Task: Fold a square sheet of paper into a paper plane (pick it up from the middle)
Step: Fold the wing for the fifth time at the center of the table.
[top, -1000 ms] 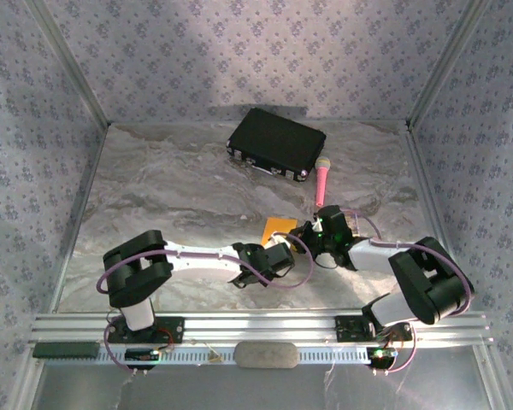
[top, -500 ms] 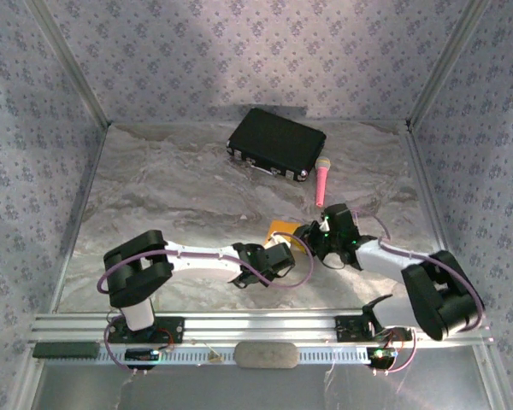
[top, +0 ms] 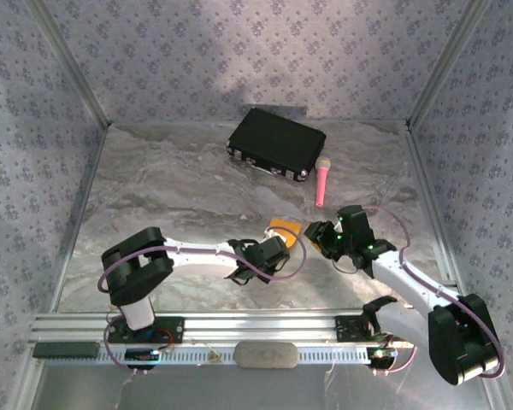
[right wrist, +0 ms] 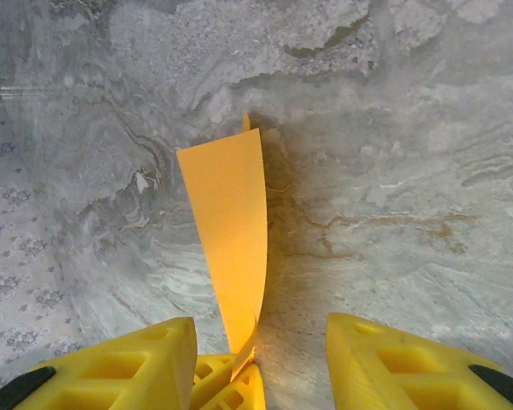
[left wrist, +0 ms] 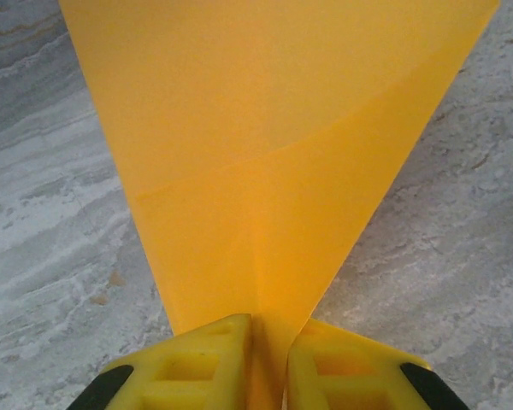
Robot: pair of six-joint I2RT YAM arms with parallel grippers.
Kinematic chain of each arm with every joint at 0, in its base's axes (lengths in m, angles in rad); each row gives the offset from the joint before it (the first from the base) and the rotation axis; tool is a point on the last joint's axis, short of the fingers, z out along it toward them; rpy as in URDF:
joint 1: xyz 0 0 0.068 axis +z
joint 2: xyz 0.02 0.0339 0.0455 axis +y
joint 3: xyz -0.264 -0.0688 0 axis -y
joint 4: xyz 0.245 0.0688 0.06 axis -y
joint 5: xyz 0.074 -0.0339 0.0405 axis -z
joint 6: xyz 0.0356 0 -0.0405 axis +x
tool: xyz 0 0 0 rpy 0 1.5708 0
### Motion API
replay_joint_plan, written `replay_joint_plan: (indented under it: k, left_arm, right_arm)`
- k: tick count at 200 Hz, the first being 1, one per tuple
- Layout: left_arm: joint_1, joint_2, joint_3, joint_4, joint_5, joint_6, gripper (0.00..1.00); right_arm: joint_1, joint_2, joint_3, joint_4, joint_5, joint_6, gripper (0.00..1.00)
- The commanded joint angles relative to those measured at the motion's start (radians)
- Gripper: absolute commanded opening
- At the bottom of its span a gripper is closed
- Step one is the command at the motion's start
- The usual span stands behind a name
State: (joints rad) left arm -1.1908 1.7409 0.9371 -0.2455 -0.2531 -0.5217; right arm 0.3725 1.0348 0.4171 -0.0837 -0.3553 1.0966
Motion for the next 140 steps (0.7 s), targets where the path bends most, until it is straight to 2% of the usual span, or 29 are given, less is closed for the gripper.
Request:
replay_joint_plan:
  k: [1, 66, 114, 140]
  left_arm:
    - [0.013, -0.011, -0.02, 0.032, 0.051, -0.024, 0.17]
    - [0.058, -0.011, -0.062, 0.104, 0.165, -0.047, 0.03]
    - [0.084, 0.004, -0.096, 0.172, 0.259, -0.055, 0.01]
    - [0.112, 0.008, -0.128, 0.242, 0.353, -0.067, 0.0]
  right_arm:
    - [-0.004, -0.002, -0.018, -0.029, 0.014, -0.018, 0.45]
    - [0.009, 0.004, -0.04, 0.011, 0.029, -0.011, 0.44]
    - [0.038, 0.014, -0.044, 0.051, 0.033, -0.032, 0.42]
    - [0.072, 0.037, -0.036, 0.089, 0.024, -0.077, 0.35]
